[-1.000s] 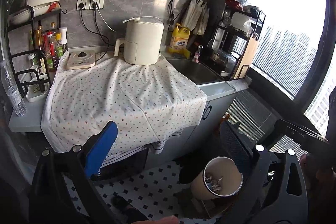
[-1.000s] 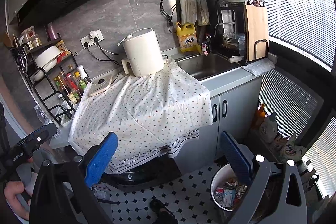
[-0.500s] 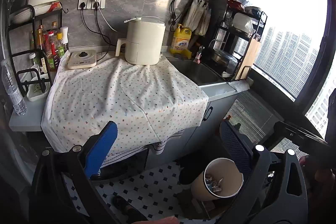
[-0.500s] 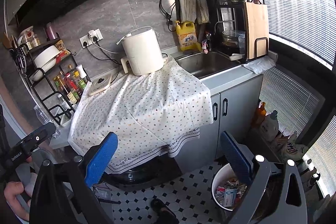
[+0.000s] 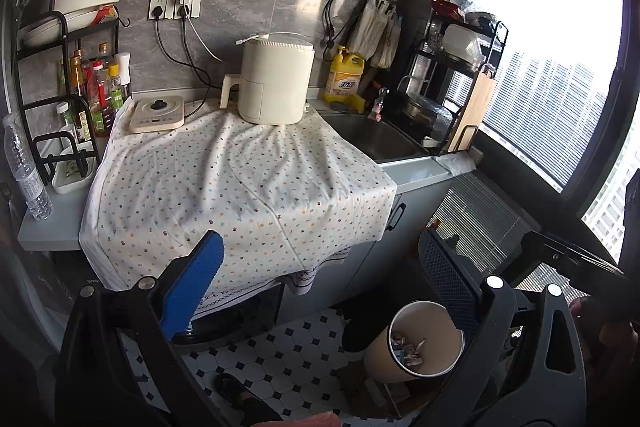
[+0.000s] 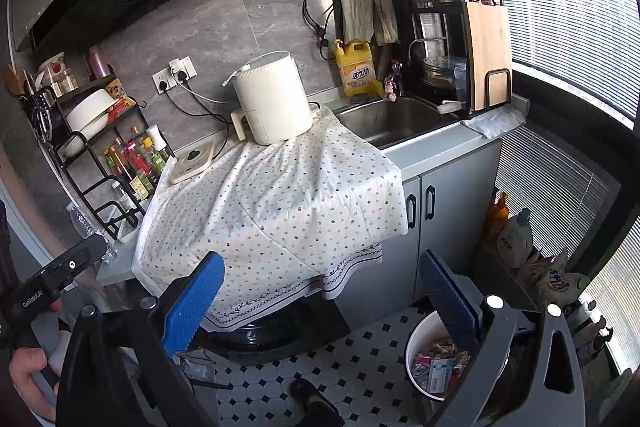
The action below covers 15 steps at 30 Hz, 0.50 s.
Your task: Collect trash
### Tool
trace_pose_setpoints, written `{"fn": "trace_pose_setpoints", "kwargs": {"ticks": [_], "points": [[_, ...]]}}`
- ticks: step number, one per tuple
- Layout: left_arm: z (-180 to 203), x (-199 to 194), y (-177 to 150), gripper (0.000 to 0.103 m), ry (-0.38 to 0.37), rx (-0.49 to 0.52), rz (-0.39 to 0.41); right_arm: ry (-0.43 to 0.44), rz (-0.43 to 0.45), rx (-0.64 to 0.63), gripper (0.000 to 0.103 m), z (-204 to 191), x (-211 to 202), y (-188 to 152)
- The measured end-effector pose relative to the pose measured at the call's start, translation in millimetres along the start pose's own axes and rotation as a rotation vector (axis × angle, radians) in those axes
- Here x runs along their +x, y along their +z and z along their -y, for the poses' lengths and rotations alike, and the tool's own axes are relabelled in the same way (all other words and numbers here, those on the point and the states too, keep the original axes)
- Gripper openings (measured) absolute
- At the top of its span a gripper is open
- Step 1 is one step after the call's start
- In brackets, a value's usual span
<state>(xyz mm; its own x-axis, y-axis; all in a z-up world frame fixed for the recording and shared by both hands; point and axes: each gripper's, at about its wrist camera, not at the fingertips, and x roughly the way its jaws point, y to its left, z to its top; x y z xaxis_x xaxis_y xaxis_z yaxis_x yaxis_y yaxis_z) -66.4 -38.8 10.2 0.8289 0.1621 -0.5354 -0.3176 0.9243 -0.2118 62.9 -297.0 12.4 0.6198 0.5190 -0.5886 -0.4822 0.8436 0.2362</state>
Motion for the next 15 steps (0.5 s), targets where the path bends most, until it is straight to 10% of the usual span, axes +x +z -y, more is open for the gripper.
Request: {"fn": "trace_pose_setpoints", "kwargs": {"ticks": [15], "points": [[-7.5, -2.3, -1.0, 0.097, 0.005, 0.005, 0.0, 0.01, -0.006, 0.007, 0.095, -5.6, 0.2, -5.7]]}}
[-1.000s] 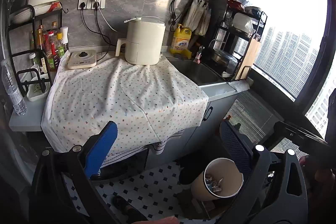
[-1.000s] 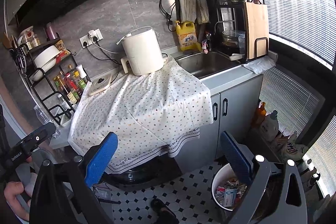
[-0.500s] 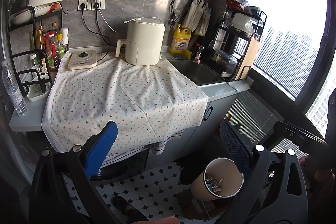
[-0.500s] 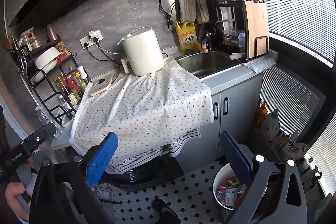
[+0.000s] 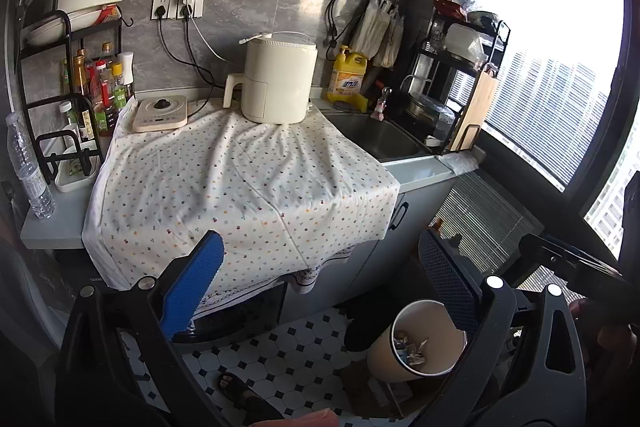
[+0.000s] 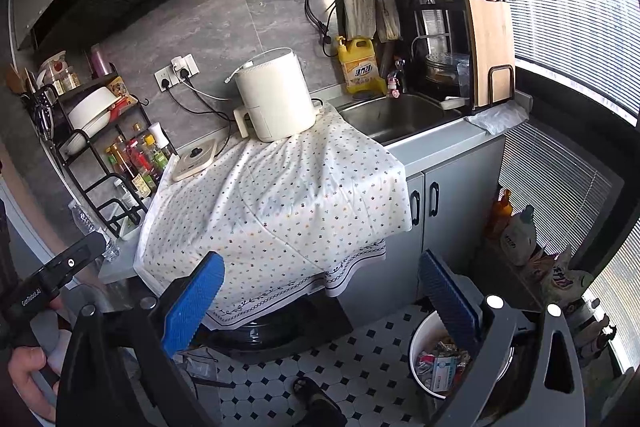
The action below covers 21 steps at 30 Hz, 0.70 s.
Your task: Collect trash
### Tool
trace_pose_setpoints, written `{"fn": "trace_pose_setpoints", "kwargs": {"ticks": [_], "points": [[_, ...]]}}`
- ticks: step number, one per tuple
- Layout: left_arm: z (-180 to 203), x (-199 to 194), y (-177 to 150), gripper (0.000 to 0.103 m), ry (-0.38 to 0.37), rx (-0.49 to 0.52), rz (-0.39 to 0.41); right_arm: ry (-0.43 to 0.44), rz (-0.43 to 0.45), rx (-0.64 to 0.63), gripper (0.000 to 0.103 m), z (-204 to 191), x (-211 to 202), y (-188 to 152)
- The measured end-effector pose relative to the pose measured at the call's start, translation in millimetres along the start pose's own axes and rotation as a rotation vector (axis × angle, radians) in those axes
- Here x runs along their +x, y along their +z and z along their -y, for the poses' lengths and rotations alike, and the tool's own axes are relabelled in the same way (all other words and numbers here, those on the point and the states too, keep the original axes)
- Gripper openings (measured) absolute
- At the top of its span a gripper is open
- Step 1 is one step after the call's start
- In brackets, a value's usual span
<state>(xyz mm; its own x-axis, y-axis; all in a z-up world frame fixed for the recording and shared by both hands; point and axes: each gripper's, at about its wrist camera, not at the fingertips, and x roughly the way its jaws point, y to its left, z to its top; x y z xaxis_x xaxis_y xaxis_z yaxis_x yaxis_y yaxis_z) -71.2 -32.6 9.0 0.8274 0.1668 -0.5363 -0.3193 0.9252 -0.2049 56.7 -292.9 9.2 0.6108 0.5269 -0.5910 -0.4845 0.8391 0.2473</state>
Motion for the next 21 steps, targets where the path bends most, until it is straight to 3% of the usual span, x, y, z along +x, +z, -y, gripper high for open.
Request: {"fn": "trace_pose_setpoints", "kwargs": {"ticks": [21], "points": [[2.3, -9.7, -8.6, 0.097, 0.018, -0.02, 0.012, -0.008, 0.0, -0.002, 0.095, -2.4, 0.2, -2.6]]}}
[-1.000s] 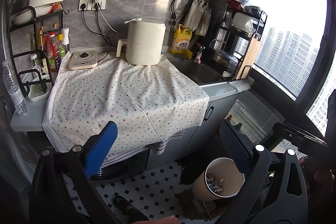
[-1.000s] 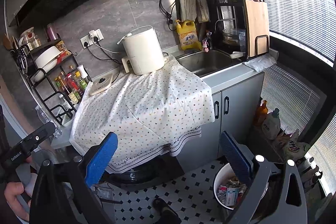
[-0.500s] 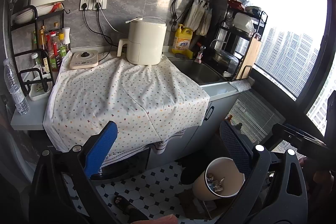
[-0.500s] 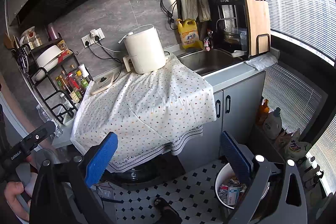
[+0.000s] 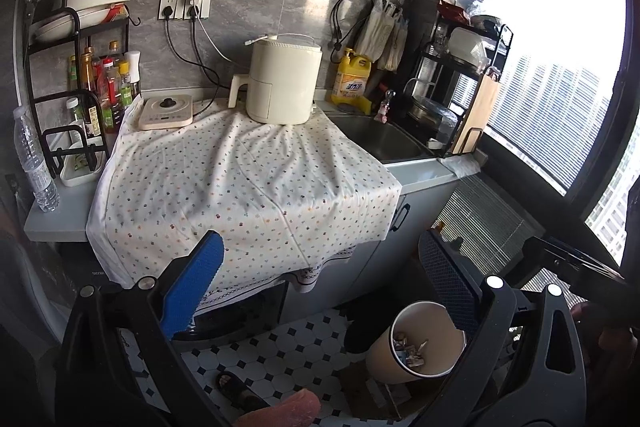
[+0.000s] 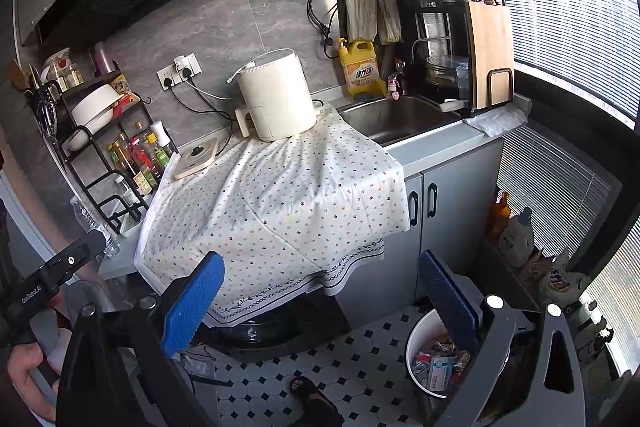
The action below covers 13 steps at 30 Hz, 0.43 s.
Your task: Collect trash
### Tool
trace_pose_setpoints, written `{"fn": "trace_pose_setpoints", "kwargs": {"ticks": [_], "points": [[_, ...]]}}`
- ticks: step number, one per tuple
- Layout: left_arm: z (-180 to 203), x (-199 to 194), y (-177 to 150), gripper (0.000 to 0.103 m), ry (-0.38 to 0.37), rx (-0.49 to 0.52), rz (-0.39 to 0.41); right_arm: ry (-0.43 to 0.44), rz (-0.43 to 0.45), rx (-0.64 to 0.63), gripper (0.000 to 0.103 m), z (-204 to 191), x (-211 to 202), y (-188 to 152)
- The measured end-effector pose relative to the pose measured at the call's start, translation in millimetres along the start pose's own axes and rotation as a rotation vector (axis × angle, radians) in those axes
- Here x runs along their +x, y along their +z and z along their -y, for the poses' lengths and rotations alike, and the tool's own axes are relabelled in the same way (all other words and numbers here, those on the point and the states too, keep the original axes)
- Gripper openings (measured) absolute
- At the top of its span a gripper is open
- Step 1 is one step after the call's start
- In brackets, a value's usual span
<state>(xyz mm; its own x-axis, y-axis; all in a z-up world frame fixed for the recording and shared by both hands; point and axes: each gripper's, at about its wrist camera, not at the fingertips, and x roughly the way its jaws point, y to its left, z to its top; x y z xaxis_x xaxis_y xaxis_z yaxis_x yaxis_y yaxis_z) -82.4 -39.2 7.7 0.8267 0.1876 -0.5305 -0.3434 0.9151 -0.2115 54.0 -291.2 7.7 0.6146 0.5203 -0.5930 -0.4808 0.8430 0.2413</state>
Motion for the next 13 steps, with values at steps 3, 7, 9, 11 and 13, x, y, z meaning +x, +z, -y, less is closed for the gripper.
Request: {"fn": "trace_pose_setpoints", "kwargs": {"ticks": [3, 7, 9, 11, 13], "points": [[2.9, -1.1, -2.5, 0.097, 0.013, 0.002, 0.003, 0.001, -0.003, 0.002, 0.095, 0.5, 0.6, 0.0], [5.6, 0.5, -3.3, 0.097, 0.024, 0.015, -0.011, 0.007, -0.013, 0.0, 0.095, 3.0, 2.2, -2.0], [4.8, 2.0, -3.8, 0.097, 0.033, 0.016, -0.023, 0.015, -0.025, 0.002, 0.095, 5.1, 7.2, -2.9], [2.6, 1.9, -5.5, 0.097, 0.053, 0.012, -0.033, 0.026, -0.042, 0.007, 0.095, 5.2, 16.2, -4.0], [-5.0, 2.9, -6.5, 0.097, 0.073, -0.005, -0.062, 0.043, -0.064, 0.011, 0.095, 2.9, 28.7, -5.2]]}}
